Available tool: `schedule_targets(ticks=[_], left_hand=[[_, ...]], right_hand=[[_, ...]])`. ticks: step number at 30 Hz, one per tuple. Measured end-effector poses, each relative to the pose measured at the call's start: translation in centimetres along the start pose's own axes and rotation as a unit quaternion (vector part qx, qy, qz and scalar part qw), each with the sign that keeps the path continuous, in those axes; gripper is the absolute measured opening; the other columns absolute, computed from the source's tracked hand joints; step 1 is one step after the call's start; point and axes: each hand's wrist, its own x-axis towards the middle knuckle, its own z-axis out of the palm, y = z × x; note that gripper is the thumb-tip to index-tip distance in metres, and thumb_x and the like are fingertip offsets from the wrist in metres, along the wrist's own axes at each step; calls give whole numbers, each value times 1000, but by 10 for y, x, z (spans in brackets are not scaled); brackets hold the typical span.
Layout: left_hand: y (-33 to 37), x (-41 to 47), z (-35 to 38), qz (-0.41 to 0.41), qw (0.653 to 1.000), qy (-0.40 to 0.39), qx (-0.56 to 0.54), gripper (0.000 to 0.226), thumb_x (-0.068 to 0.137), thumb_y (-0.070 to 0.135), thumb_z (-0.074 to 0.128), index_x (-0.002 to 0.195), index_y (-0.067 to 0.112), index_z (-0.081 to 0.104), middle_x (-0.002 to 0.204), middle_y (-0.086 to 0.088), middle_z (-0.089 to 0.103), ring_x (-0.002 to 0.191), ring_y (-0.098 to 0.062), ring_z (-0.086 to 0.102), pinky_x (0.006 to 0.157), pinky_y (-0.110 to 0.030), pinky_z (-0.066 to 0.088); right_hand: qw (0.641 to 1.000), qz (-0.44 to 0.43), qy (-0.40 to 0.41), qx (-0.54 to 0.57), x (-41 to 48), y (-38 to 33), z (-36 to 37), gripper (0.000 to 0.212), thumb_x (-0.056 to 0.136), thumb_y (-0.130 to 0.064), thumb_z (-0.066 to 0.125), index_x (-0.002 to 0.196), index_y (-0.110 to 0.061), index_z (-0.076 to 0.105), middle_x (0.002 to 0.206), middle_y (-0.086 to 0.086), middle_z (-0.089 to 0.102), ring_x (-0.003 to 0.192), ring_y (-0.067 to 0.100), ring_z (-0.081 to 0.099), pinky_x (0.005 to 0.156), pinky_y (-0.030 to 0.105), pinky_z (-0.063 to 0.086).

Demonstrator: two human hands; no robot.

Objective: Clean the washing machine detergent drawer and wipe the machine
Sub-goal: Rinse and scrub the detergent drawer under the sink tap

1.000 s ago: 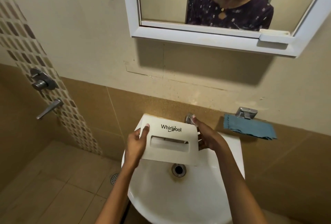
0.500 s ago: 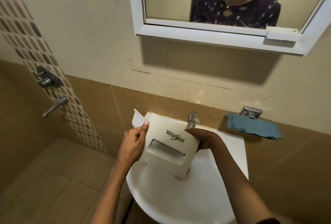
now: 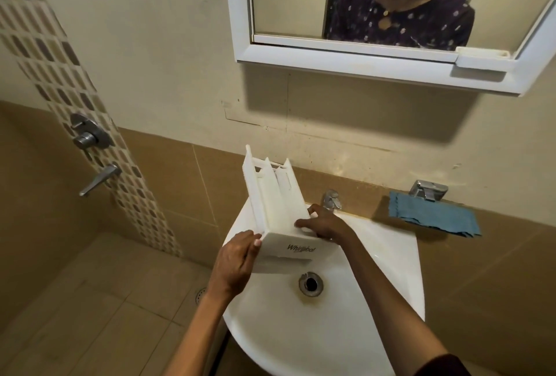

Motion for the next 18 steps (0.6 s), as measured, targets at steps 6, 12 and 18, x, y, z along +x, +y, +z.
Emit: schedule_targets(ticks=[6, 12, 18], left_hand=[[-23, -20, 6, -74, 983, -26, -167, 53, 78, 76, 42, 67, 24, 42, 65, 6, 46, 60, -13, 45, 57, -29, 39], [-12, 15, 1, -249, 934, -9, -256, 60, 73, 60, 65, 113, 21, 43, 100, 12, 56, 87, 5, 55, 75, -18, 44], [-18, 44, 15, -327, 867, 44, -374, 50, 86, 36, 64, 131, 20, 48, 122, -2, 62, 107, -16, 62, 80, -28, 53]], right_hand=[[995, -69, 74, 8, 1, 20, 22, 64, 75, -33, 74, 126, -15, 40, 120, 8, 59, 102, 27, 60, 69, 29, 49], [975, -159, 133, -75, -10, 28, 31, 63, 76, -29, 74, 127, -15, 40, 114, 4, 60, 100, 26, 60, 68, 24, 36], [974, -157, 163, -24, -16, 53, 50, 58, 77, -27, 73, 124, -14, 43, 106, 5, 64, 97, 28, 62, 68, 23, 37]])
